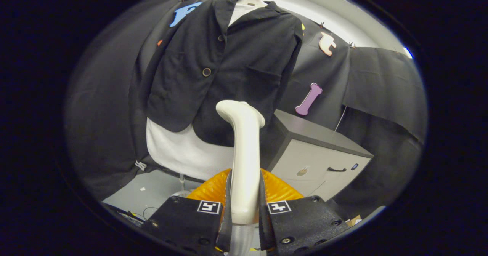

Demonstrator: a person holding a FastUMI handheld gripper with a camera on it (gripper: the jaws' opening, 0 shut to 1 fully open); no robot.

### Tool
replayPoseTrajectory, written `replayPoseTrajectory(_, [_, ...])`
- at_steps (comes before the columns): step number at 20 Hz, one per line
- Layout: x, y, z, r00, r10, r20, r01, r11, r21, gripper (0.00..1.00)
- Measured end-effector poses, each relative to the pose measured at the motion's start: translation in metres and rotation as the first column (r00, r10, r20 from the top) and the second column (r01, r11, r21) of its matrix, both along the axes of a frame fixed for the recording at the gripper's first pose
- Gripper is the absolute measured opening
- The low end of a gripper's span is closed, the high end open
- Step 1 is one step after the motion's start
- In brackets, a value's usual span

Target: Iron the clothes twice with a garment steamer, once on the left side and once on the right side.

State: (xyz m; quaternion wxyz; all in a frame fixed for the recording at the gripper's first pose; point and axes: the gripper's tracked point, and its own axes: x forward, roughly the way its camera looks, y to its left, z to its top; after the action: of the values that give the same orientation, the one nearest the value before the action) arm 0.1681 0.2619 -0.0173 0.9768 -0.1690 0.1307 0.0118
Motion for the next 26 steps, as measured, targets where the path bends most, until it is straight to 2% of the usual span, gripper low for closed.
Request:
replayPoseTrajectory(5, [-0.004, 0.001, -0.026, 0.997, 0.003, -0.083, -0.002, 1.000, 0.006, 0.31])
replayPoseTrajectory(14, [-0.003, -0.003, -0.043, 0.989, 0.006, -0.145, -0.008, 1.000, -0.011, 0.32])
replayPoseTrajectory(21, [-0.012, 0.003, -0.027, 0.991, 0.030, -0.133, -0.028, 0.999, 0.015, 0.31])
replayPoseTrajectory(26, [-0.035, 0.016, 0.010, 0.995, 0.067, -0.080, -0.064, 0.997, 0.032, 0.31])
